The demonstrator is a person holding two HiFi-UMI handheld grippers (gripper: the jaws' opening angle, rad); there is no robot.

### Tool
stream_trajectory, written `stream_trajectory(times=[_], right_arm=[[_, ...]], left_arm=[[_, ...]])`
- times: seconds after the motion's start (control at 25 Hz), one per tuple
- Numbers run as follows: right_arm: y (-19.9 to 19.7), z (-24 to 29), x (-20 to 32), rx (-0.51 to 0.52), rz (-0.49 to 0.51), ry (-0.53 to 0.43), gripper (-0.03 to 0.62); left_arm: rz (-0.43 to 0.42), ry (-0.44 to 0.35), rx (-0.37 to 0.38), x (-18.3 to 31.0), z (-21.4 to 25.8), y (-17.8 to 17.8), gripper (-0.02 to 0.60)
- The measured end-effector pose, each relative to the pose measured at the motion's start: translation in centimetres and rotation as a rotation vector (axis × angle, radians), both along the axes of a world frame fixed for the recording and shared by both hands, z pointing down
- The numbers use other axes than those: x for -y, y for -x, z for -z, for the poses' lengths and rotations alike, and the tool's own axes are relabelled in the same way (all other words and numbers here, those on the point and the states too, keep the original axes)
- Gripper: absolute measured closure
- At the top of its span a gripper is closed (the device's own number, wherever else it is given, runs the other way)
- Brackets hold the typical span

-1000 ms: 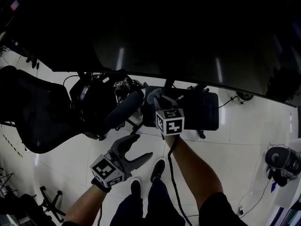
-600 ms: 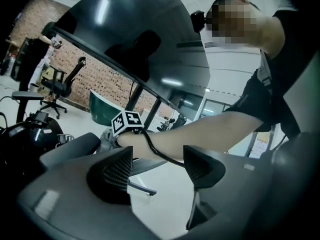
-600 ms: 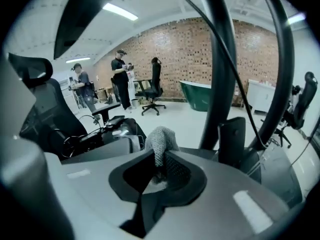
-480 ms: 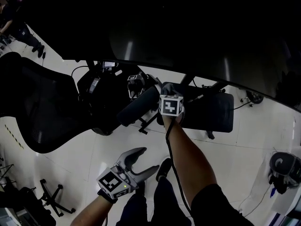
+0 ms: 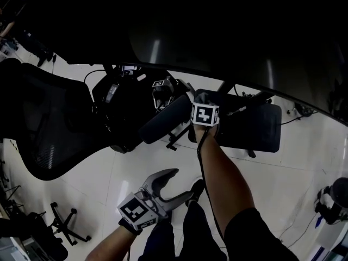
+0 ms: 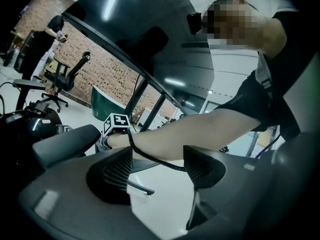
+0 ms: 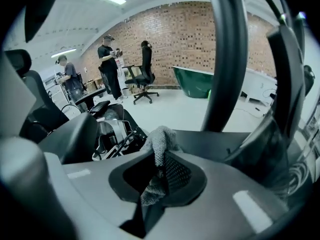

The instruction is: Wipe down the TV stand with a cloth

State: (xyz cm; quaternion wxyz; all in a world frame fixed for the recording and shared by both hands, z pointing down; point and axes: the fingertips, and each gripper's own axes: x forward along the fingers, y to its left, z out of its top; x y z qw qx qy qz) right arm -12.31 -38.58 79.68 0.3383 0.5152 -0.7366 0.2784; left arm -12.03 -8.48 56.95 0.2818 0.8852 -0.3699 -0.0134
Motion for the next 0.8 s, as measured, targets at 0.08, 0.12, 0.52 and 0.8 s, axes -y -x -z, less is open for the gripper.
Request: stream_trajectory(times=[0.08, 0.12, 0.52, 0.8], right_arm=[[1.0, 0.5, -0.6, 0.006, 0.050, -0.024, 0.548], [1.3, 0.8, -1.0, 0.016, 0.078, -0.043, 0.548], [0.5, 0.1, -10.4, 0.045, 0.202, -0.012, 0.548], [0.1, 0.7, -14.3, 0.077, 0.262, -0.021, 0.548]], left_arm=[[0.003, 0.019, -0.005, 0.1, -0.3, -0.1, 0.255], [0.003, 0.021, -0.008, 0.1, -0.3, -0.2, 0.255], [-0.030, -0.015, 0.009, 0.6, 1.2, -1.1, 0.255], [-0.049, -0.002, 0.017, 0.3, 1.4, -2.3, 0.254]])
